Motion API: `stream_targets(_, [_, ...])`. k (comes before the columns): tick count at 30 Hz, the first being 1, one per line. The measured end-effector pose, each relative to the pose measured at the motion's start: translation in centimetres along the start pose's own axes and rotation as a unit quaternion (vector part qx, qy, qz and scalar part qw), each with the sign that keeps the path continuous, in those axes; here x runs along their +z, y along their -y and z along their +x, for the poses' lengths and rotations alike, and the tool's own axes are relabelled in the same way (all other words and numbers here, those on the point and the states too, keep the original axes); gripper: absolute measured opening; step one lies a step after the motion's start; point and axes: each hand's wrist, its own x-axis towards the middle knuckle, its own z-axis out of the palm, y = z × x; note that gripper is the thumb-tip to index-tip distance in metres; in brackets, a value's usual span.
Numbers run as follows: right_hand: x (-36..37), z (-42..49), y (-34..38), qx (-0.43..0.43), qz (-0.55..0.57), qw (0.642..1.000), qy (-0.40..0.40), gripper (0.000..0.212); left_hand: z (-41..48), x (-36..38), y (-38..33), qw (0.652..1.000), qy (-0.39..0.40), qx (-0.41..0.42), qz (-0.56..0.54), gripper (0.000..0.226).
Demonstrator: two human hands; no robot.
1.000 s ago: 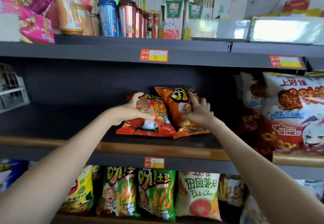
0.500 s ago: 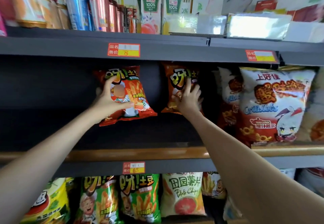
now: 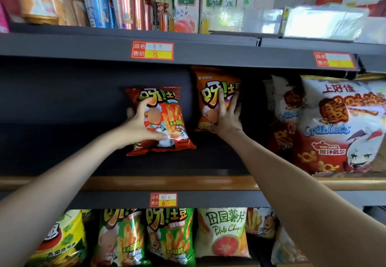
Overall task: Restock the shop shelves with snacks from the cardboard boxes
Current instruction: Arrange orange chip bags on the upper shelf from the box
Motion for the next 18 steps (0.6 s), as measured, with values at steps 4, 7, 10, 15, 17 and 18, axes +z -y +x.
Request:
stream_targets(4, [-0.9,-0.2,-0.1,0.014,0.003,1.000,0.027,0.131,-0.9,-0.4,-0.4,0.999,-0.033,0.031,-0.015,0.108])
stream_targets(7, [-2.2,-0.3,-0.1,0.022,0.050,0.997,0.056,0.121,-1.3,-0.4,-1.4,0.997,-0.048,0.056,-0.030,0.109])
stream_targets(10, [-4.3,-2.3,0.1,-0.026,0.274,0.958,0.073,0.089,-1.6,0.6,-3.2,0.996,-0.012,0.088,-0.026,0.105])
stream_targets(15, [-6.0,-6.6,-0.7,-0.162,0.374,0.898,0.166,0.101,-1.3,4.0,-5.6,0.988,0.083,0.125,-0.027,0.100])
stream_targets(17, [-5.5,-6.5,-1.5,-0.163,0.325,0.918,0.160,0.120,-1.1,5.5,-6.7,0.985,0.100,0.137,-0.032,0.096])
stream_targets(18, [-5.1,-6.4,-1.9,-0.151,0.322,0.923,0.144,0.125,-0.8,6.2,-7.0,0.985,0.099,0.142,-0.025,0.097])
